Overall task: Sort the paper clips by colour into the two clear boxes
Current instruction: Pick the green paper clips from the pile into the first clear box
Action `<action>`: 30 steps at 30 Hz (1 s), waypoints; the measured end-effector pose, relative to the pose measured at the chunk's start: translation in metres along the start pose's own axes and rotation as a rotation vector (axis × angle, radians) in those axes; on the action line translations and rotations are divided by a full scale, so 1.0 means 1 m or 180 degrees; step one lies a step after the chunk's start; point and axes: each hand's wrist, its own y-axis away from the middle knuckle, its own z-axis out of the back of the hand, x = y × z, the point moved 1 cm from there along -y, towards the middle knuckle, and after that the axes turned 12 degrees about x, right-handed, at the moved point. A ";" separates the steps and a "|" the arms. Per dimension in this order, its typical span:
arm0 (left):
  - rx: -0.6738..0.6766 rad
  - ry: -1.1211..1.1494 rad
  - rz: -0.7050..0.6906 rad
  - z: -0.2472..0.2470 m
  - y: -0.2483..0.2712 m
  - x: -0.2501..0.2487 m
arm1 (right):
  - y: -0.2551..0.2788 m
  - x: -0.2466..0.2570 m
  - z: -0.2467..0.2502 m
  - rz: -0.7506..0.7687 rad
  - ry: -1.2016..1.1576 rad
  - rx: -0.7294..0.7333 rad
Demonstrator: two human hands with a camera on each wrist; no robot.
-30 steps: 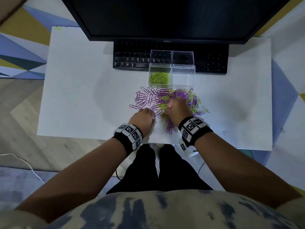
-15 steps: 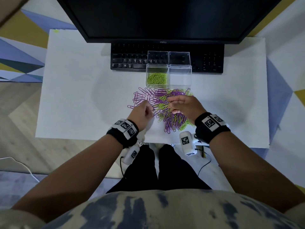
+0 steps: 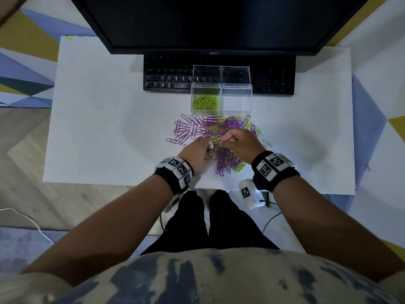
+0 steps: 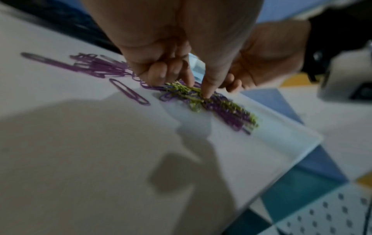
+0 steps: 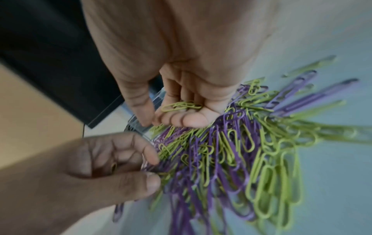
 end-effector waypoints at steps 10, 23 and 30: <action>-0.0167 -0.0025 0.0325 0.009 0.009 0.018 | -0.011 -0.006 -0.028 0.0413 0.1551 0.0000; -0.0777 0.1795 0.0646 0.031 0.016 0.038 | -0.019 0.006 -0.049 0.0331 0.1673 0.0230; -0.0352 0.0932 0.0660 0.025 0.018 0.029 | -0.018 0.018 -0.056 0.0247 0.2016 0.0501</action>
